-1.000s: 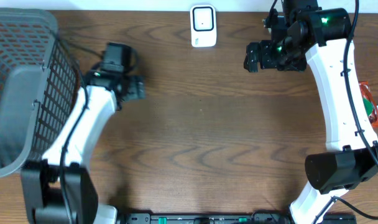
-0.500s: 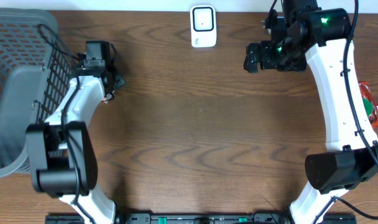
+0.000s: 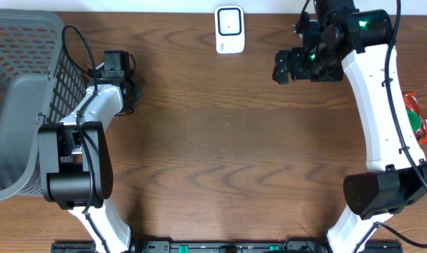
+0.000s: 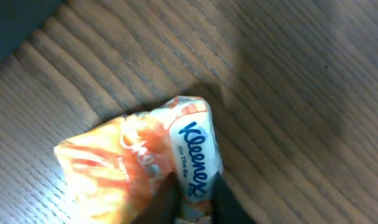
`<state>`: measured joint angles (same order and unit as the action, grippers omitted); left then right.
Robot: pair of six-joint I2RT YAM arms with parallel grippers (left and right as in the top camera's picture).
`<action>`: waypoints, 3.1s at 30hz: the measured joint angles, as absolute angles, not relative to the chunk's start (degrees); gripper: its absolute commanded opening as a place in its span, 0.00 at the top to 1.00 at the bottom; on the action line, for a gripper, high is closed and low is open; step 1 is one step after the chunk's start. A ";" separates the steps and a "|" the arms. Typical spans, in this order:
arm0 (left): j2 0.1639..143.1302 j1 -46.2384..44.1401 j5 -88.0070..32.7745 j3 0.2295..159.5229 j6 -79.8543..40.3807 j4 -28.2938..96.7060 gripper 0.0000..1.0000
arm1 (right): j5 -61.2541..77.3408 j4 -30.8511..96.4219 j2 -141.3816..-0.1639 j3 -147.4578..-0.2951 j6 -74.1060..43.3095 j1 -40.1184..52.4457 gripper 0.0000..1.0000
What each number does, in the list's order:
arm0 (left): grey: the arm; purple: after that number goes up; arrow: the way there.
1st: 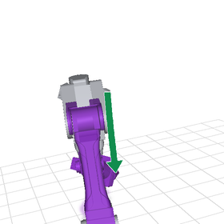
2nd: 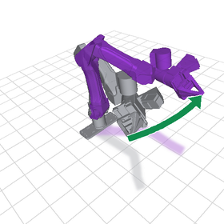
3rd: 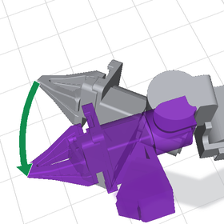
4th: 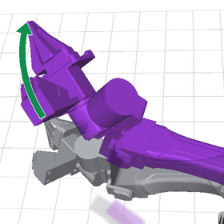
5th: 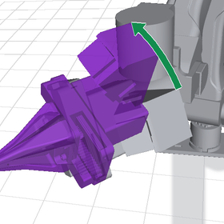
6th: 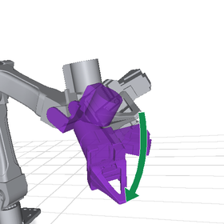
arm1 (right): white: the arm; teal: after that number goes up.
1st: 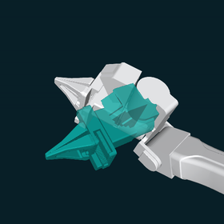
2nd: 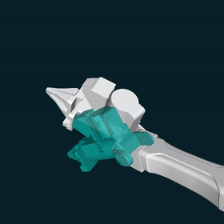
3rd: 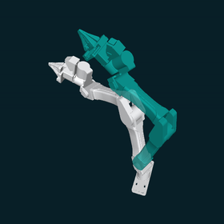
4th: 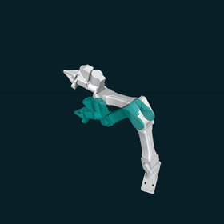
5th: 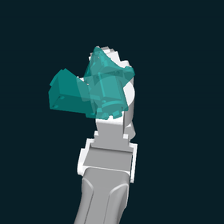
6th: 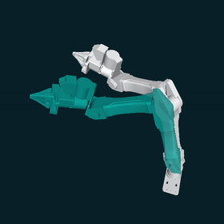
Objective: Scan the item barcode
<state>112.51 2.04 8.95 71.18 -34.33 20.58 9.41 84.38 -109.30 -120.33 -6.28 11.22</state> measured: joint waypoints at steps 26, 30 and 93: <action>112.49 -12.86 -13.43 72.38 -35.70 24.21 0.93 | 6.94 84.79 -109.30 -120.31 -6.28 11.75 0.01; 112.49 -19.53 -20.36 72.42 -33.47 27.27 0.93 | 6.57 84.79 -109.30 -120.29 -6.28 11.70 0.01; 52.93 -34.17 16.69 71.33 -17.69 56.64 0.02 | -4.91 40.47 -109.65 -71.50 -31.86 43.16 0.01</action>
<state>52.93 -34.17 16.69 71.33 -17.69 56.64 -4.91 40.47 -109.65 -71.50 -31.86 43.16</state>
